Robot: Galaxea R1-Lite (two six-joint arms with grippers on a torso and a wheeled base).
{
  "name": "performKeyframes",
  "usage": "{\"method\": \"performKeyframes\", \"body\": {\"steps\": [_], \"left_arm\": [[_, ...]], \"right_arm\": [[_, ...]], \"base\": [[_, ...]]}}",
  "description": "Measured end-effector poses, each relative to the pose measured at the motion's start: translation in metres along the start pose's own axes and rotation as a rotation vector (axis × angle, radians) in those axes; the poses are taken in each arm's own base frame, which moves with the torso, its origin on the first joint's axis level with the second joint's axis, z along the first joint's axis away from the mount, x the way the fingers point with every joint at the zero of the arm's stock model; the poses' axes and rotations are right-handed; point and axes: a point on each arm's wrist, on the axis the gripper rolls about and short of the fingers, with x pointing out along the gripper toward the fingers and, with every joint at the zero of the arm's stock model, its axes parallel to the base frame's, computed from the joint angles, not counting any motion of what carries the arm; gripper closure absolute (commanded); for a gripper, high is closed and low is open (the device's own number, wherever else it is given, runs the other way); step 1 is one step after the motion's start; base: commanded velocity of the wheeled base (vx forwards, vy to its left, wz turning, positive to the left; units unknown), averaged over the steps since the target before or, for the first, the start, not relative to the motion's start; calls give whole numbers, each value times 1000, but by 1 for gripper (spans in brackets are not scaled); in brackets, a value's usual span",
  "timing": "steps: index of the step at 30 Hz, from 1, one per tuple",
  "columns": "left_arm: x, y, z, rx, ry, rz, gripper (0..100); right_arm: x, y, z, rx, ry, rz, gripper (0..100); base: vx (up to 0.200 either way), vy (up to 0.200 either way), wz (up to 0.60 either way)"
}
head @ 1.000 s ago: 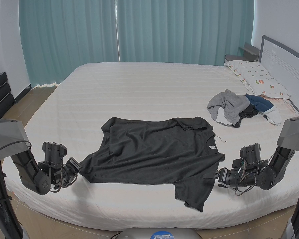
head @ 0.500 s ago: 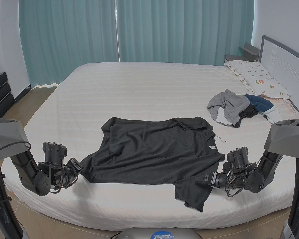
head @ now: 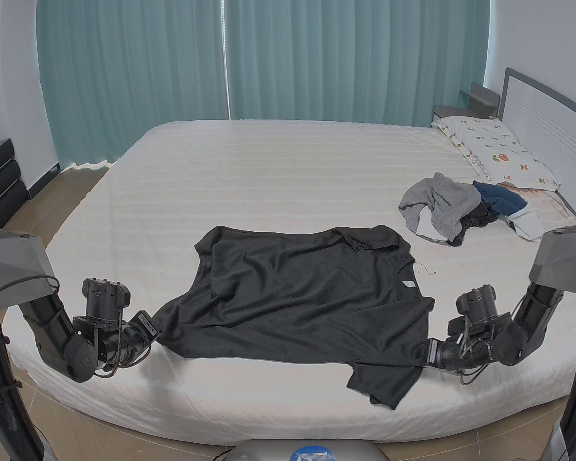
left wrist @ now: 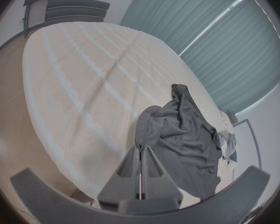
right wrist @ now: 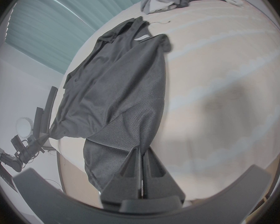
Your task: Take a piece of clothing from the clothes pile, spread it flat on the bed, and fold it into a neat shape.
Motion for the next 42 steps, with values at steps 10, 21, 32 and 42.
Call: {"method": "performKeyframes", "body": {"steps": [10, 21, 32, 42], "left_arm": [[-18, 12, -17, 150, 105, 90, 100], [-36, 15, -44, 296, 274, 194, 100], [-43, 19, -59, 385, 365, 244, 100], [-40, 18, -62, 385, 375, 243, 0]], "right_arm": [[-49, -35, -8, -23, 27, -38, 100], [-82, -50, -28, -66, 121, -82, 100], [-89, -51, -34, -98, 174, -103, 100], [-82, -53, -32, -93, 181, -104, 0]], "base": [[0, 0, 0], [0, 0, 0], [0, 0, 0], [0, 0, 0]]}}
